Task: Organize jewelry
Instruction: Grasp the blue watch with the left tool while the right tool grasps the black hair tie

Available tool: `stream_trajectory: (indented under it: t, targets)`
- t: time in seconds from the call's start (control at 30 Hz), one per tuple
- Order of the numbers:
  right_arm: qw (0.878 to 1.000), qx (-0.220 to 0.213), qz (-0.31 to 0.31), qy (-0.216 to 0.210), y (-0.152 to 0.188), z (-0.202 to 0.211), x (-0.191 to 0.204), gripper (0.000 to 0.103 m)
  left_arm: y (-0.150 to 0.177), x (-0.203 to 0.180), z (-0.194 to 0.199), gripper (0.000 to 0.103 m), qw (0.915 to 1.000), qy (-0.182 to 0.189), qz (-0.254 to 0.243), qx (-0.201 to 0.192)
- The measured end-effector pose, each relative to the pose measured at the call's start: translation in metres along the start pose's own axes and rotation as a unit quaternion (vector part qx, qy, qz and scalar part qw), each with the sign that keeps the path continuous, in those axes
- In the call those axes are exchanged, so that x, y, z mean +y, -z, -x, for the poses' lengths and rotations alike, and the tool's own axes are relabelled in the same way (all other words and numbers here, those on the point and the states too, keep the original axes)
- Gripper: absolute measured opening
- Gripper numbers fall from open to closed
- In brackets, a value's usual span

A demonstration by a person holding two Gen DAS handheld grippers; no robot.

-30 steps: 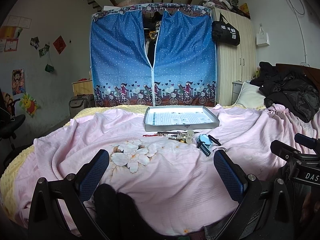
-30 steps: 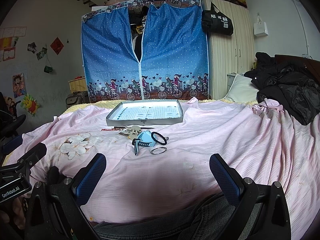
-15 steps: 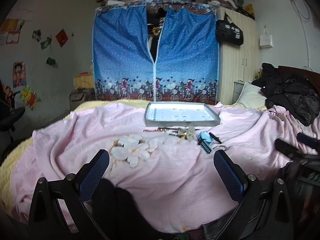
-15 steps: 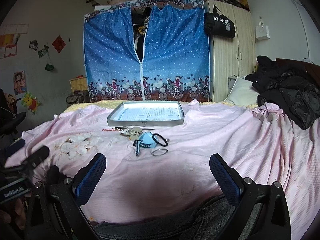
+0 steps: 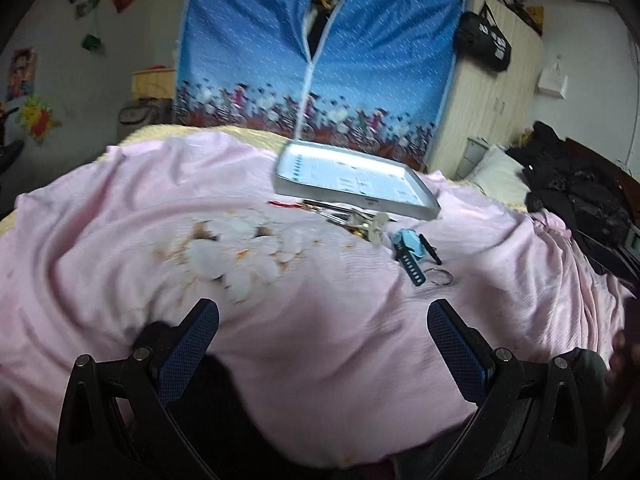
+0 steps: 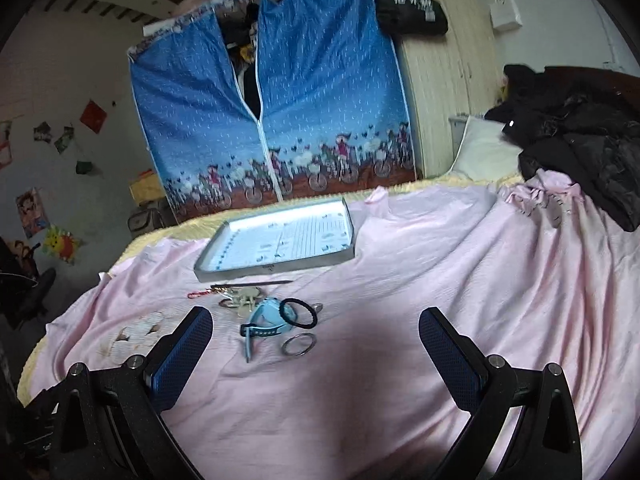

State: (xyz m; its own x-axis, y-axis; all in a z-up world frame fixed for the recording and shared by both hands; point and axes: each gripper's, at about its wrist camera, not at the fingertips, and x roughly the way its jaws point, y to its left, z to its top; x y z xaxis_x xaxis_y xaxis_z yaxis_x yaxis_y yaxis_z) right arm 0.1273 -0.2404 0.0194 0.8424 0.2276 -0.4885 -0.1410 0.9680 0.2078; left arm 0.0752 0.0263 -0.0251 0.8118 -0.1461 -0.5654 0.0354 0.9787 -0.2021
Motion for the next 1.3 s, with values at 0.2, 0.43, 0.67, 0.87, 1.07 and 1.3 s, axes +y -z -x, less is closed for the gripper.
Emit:
stream_trajectory:
  t: [0.2,0.43,0.67,0.87,1.07,1.3]
  targets:
    - [0.998,0.033,0.002,-0.044,-0.027,-0.063,-0.005,0.103,-0.020,-0.002,-0.057,0.102,0.9979,0.009,-0.029,0.057]
    - [0.992,0.109,0.031,-0.060,-0.046,-0.143,-0.009,0.090,-0.042,-0.005,-0.107,0.102,0.9936,0.060,-0.037,0.088]
    - [0.976,0.206,0.021,-0.065,-0.016,-0.195,-0.037,0.049,-0.062,-0.017,-0.169,0.074,0.9828,0.121,-0.036,0.135]
    - [0.965,0.249,0.023,-0.084,-0.001,-0.213,-0.040,0.036,-0.071,-0.013,-0.215,0.060,0.9674,0.162,0.008,0.194]
    - [0.959,0.268,0.052,-0.080,0.008,-0.233,-0.028,0.028,-0.084,-0.014,-0.234,0.037,0.9564,0.172,0.013,0.236]
    - [0.955,0.282,0.054,-0.079,0.015,-0.249,-0.026,0.027,-0.088,-0.016,-0.239,0.021,0.9512,0.157,0.011,0.265]
